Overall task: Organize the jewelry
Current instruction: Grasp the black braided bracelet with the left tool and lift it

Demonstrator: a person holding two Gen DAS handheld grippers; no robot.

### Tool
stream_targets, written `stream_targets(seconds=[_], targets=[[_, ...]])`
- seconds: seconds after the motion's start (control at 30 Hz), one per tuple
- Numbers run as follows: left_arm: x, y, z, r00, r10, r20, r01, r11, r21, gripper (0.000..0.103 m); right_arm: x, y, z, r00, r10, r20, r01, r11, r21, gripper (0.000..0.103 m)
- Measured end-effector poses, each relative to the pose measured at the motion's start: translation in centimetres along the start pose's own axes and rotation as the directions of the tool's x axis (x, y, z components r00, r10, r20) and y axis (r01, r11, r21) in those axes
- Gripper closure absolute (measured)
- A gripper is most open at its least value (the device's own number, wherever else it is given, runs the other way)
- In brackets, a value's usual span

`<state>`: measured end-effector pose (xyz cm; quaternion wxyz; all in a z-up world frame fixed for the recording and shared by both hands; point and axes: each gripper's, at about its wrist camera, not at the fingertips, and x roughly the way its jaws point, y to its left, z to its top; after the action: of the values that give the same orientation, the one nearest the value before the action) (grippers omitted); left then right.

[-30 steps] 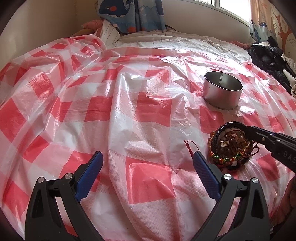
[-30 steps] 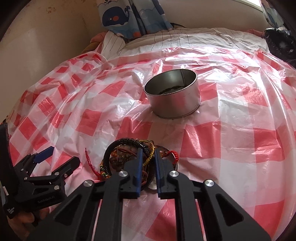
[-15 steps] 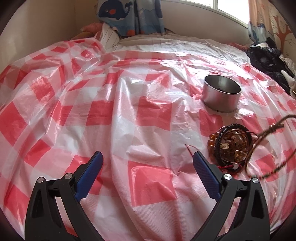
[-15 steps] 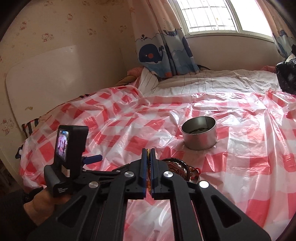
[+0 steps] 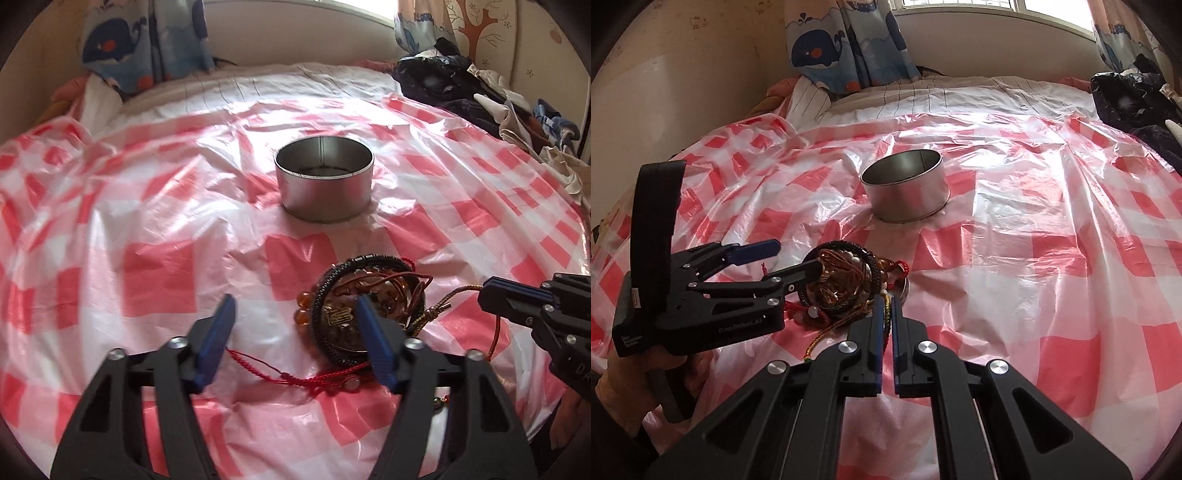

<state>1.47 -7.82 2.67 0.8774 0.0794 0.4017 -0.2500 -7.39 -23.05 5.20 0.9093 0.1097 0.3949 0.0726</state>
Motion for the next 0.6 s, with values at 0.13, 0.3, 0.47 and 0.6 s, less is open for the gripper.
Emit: stream_targets(seconds=[0.13, 0.3, 0.47, 0.6], targets=[[0.7, -0.3, -0.3, 0.998, -0.055, -0.024, 0.055, 0.998, 0.015, 0.085, 0.4, 0.2, 0.0, 1.0, -0.011, -0.004, 0.011, 1.0, -0.009, 0.07], [0.2, 0.0, -0.3, 0.996, -0.087, -0.035, 0.087, 0.996, -0.017, 0.096, 0.9, 0.6, -0.3, 0.999, -0.047, -0.024, 0.046, 0.998, -0.032, 0.054], [-3.7, 2.1, 0.3, 0.975, -0.208, 0.078, 0.216, 0.969, -0.12, 0.096, 3.0, 1.3, -0.8, 0.99, -0.102, -0.101, 0.094, 0.992, -0.083, 0.049], [-6.1, 4.6, 0.1, 0.97, -0.201, 0.134, 0.223, 0.957, -0.184, 0.096, 3.6, 1.7, -1.3, 0.992, -0.071, -0.105, 0.062, 0.994, -0.091, 0.084]])
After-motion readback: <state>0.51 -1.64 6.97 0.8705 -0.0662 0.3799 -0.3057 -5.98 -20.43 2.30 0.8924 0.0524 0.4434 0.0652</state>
